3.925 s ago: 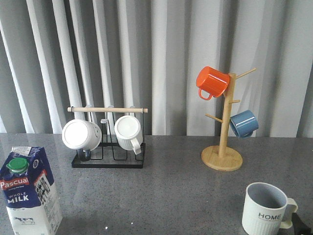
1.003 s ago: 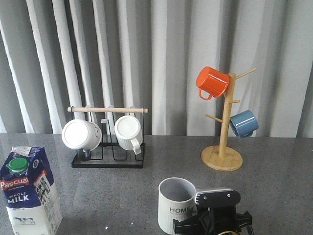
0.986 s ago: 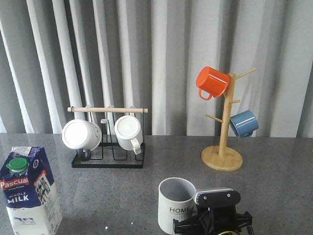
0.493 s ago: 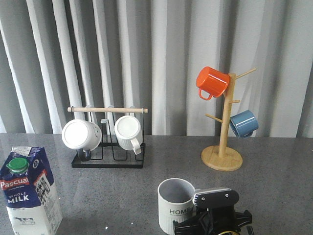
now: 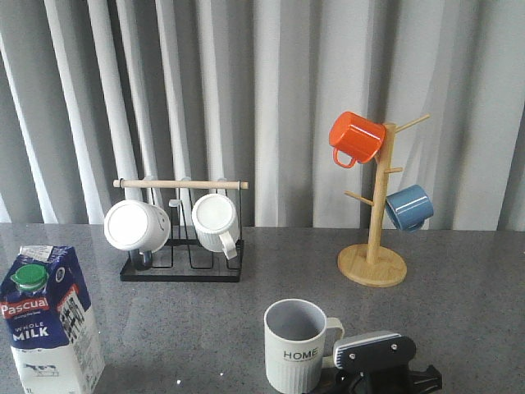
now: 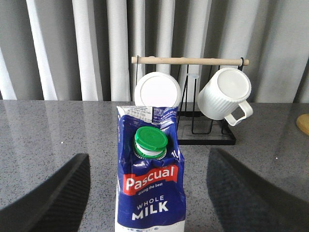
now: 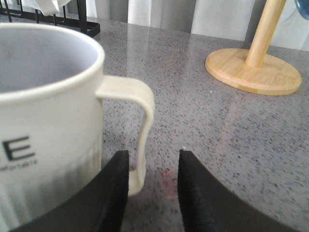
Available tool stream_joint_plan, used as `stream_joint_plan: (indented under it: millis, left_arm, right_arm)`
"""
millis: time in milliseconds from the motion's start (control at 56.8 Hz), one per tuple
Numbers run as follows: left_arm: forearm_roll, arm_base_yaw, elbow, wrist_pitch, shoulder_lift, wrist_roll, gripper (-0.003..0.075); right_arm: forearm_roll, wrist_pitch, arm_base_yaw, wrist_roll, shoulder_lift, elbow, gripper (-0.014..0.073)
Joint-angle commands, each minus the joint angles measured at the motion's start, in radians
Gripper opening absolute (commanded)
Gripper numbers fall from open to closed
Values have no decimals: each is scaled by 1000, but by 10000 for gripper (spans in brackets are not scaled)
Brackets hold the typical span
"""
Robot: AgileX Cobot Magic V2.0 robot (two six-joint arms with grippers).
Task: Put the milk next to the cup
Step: 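Slide the white HOME mug with the right gripper toward the table center, then open the right gripper and withdraw it from the mug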
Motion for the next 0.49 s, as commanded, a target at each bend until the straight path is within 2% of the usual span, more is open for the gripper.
stream_joint_plan:
  millis: [0, 211, 387, 475]
  left_arm:
    - [-7, -6, -34, -72, -1, -8, 485]
    - [-7, -6, -34, -72, -1, -8, 485]
    - [-7, -6, -34, -72, -1, -8, 485]
    - [-7, -6, -34, -72, -1, -8, 485]
  right_arm:
    - [-32, -107, 0, -4, -94, 24, 265]
    - [-88, -109, 0, -4, -245, 122, 265]
    - [-125, -20, 0, -7, -400, 192, 265]
    - [-117, 39, -3, -64, -476, 209, 262]
